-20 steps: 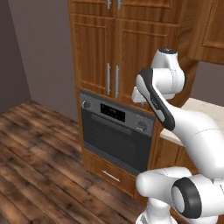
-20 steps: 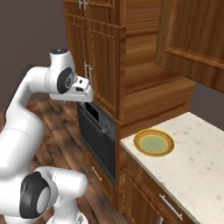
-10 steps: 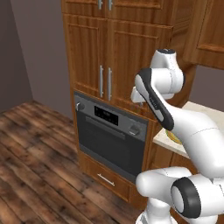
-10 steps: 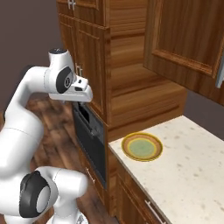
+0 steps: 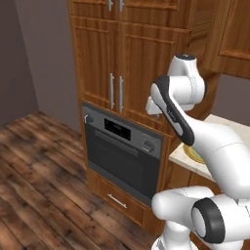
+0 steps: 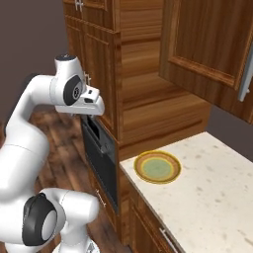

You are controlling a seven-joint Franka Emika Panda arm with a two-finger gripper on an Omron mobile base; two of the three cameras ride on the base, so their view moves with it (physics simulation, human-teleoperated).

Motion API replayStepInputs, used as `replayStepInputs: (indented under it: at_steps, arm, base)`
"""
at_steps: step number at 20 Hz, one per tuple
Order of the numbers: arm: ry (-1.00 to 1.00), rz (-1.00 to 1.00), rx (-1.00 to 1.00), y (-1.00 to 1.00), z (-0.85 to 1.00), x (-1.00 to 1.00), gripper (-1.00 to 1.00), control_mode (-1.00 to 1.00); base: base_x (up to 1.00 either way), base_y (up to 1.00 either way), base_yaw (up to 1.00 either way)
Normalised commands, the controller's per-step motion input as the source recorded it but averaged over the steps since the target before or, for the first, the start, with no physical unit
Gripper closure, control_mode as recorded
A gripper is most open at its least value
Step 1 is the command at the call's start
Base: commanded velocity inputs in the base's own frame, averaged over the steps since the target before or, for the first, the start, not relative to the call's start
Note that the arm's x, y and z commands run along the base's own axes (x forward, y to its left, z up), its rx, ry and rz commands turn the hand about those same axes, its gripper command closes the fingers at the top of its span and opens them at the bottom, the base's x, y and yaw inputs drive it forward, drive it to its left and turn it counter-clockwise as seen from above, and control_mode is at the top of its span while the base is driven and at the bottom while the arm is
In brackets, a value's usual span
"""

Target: Take the baked cake out of the oven and place it on the plate for cooling. Then close the oven door.

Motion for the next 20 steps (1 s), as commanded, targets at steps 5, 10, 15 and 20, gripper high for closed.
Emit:
replayStepInputs:
  at_steps: [5, 10, 15, 20]
  arm:
    - [0.0, 0.0, 0.0, 0.0, 0.0, 0.0, -1.0, 1.0]
    - [0.0, 0.0, 0.0, 0.0, 0.0, 0.0, -1.0, 1.0]
    - [0.0, 0.0, 0.0, 0.0, 0.0, 0.0, -1.0, 1.0]
    - [0.0, 0.0, 0.0, 0.0, 0.0, 0.0, -1.0, 1.0]
  base:
    - [0.24, -0.37, 0.06]
    - [0.14, -0.35, 0.08]
    - [0.11, -0.27, 0.08]
    - [0.0, -0.19, 0.05]
